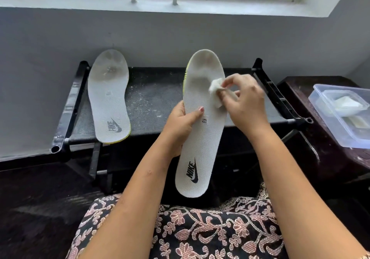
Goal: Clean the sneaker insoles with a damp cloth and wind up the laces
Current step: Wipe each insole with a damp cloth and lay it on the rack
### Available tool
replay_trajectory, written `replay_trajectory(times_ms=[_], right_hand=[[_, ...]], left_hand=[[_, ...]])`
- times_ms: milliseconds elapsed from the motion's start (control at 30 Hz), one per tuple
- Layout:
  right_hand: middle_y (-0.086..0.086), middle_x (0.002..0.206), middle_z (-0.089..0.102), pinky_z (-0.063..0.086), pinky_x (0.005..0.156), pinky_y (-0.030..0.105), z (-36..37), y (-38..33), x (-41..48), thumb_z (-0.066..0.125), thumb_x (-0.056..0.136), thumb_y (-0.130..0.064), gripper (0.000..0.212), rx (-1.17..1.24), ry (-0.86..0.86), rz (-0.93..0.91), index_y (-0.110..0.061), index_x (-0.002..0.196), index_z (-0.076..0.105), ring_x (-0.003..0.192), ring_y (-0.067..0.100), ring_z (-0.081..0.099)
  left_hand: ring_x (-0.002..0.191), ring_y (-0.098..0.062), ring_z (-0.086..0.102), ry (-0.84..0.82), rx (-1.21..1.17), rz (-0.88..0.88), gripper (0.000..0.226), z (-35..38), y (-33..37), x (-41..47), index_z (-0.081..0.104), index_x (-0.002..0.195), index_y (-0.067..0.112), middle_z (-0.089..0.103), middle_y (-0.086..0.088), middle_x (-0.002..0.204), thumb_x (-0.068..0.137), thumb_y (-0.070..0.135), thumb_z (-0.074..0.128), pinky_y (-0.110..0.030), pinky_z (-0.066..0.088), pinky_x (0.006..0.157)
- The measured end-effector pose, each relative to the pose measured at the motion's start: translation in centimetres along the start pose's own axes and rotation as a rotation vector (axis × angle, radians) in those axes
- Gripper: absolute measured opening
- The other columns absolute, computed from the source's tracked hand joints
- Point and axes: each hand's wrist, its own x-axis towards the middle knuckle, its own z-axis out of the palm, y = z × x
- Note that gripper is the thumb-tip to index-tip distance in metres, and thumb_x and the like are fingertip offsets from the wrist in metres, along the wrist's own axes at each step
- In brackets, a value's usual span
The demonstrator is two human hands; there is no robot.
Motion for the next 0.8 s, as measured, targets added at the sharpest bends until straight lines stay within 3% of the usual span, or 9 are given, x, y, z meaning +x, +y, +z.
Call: replay_trajectory(times_ms=[100, 233, 367, 500, 633, 767, 800], right_hand=[[-0.002, 0.104, 0.046, 0.036, 0.079, 0.004, 1.0, -0.9, -0.4, 0.067, 0.084, -0.017, 0.007, 0.032, -0.046, -0.081, -0.015, 0.091, 0.067, 0.086, 0.002, 0.046], [-0.009, 0.106, 0.042, 0.039, 0.09, 0.031, 1.8, -1.2, -1.1, 0.071, 0.082, -0.026, 0.008, -0.012, -0.087, -0.164, -0.021, 0.088, 0.07, 0.098, 0.013, 0.041], [-0.013, 0.103, 0.045, 0.039, 0.088, 0.039, 1.5, -1.7, -0.8, 0.068, 0.08, -0.037, 0.01, -0.062, -0.058, -0.158, -0.033, 0.089, 0.07, 0.098, 0.014, 0.043], [-0.005, 0.109, 0.05, 0.044, 0.09, 0.044, 0.6, -1.0, 0.0, 0.065, 0.082, -0.033, 0.01, -0.019, 0.112, -0.043, -0.03, 0.09, 0.07, 0.102, 0.025, 0.051], [-0.011, 0.107, 0.046, 0.039, 0.094, 0.043, 0.4, -1.4, -0.1, 0.069, 0.08, -0.031, 0.009, 0.002, 0.203, -0.031, -0.027, 0.087, 0.072, 0.107, 0.022, 0.048], [-0.013, 0.116, 0.047, 0.024, 0.098, 0.025, 2.2, -3.3, -1.4, 0.072, 0.076, -0.03, 0.006, 0.07, 0.025, -0.224, -0.032, 0.081, 0.074, 0.116, 0.012, 0.033], [-0.009, 0.119, 0.049, 0.024, 0.1, 0.026, 2.5, -3.4, -1.5, 0.072, 0.075, -0.03, 0.005, 0.077, 0.007, -0.259, -0.031, 0.08, 0.074, 0.118, 0.012, 0.031]], left_hand=[[0.066, -0.015, 0.066, 0.074, -0.063, 0.062, 0.011, 0.1, 0.2, 0.2, 0.057, 0.097, 0.011, 0.068, -0.008, 0.084, 0.094, 0.003, 0.051, -0.03, 0.057, 0.066], [0.076, -0.015, 0.065, 0.094, -0.07, 0.13, 0.025, 0.1, 0.2, 0.1, 0.052, 0.107, 0.02, 0.067, -0.005, 0.093, 0.093, -0.001, 0.05, -0.034, 0.056, 0.075], [0.074, -0.016, 0.065, 0.054, -0.114, 0.153, 0.025, -0.2, 0.3, 0.2, 0.057, 0.102, 0.017, 0.069, -0.005, 0.088, 0.091, -0.005, 0.05, -0.034, 0.055, 0.074], [0.068, -0.011, 0.066, 0.015, -0.072, 0.153, 0.024, 0.1, 0.0, 0.1, 0.057, 0.095, 0.016, 0.071, 0.004, 0.077, 0.091, -0.007, 0.049, -0.029, 0.056, 0.067], [0.067, -0.009, 0.066, -0.023, -0.031, 0.148, 0.027, 0.2, -0.2, 0.1, 0.058, 0.093, 0.017, 0.071, 0.006, 0.074, 0.086, -0.009, 0.056, -0.026, 0.056, 0.066], [0.063, -0.009, 0.061, 0.038, 0.115, 0.229, 0.026, -0.1, -0.4, 0.1, 0.062, 0.084, 0.014, 0.068, 0.004, 0.068, 0.063, -0.002, 0.063, -0.022, 0.051, 0.059], [0.064, -0.011, 0.06, 0.072, 0.139, 0.251, 0.025, -0.4, -0.4, 0.1, 0.063, 0.081, 0.015, 0.067, 0.003, 0.068, 0.061, 0.0, 0.063, -0.024, 0.049, 0.06]])
